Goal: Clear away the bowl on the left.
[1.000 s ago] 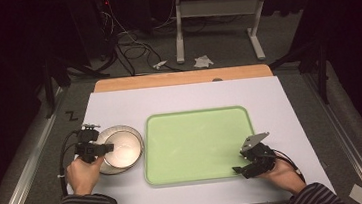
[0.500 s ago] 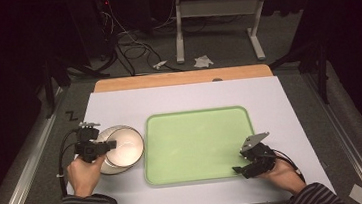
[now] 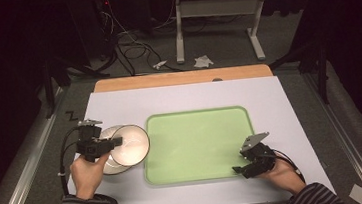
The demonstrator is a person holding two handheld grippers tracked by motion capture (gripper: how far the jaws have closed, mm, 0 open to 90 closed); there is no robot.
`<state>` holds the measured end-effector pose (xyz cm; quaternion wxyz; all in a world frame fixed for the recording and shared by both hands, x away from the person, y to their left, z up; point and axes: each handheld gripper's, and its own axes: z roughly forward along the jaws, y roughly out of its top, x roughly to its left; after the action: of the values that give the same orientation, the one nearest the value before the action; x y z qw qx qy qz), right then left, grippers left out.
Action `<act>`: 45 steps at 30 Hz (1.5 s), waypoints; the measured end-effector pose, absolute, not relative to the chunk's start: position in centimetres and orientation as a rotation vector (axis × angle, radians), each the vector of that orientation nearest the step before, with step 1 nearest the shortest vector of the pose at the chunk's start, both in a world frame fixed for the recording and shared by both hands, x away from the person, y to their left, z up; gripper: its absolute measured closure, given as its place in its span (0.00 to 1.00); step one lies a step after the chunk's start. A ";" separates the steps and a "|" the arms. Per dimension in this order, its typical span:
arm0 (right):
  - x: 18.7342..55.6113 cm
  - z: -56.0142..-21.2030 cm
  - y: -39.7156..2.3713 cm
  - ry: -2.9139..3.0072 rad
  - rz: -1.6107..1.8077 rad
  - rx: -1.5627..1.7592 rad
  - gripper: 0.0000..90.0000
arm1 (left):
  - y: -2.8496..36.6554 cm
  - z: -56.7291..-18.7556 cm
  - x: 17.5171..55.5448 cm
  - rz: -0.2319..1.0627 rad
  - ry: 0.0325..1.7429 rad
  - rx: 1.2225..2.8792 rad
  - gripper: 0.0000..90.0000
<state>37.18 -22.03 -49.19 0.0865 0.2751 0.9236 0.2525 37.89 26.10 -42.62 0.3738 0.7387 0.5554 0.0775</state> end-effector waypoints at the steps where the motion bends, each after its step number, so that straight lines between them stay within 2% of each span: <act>1: 37.2 -49.2 -22.0 2.751 0.752 0.818 0.39 | 25.8 -42.5 37.9 0.185 1.408 1.889 0.91; 13: 37.2 -49.2 -22.0 2.749 0.748 0.816 0.39 | 23.4 -41.9 38.0 0.213 1.334 1.924 0.91; 45: 37.2 -49.0 -22.2 2.723 0.754 0.823 0.40 | 17.4 -42.6 40.8 0.080 1.212 2.034 0.91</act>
<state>37.24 -22.25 -48.96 0.0992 0.2784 0.9207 0.2549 40.82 17.35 -42.62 0.3769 0.7953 0.4738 0.0314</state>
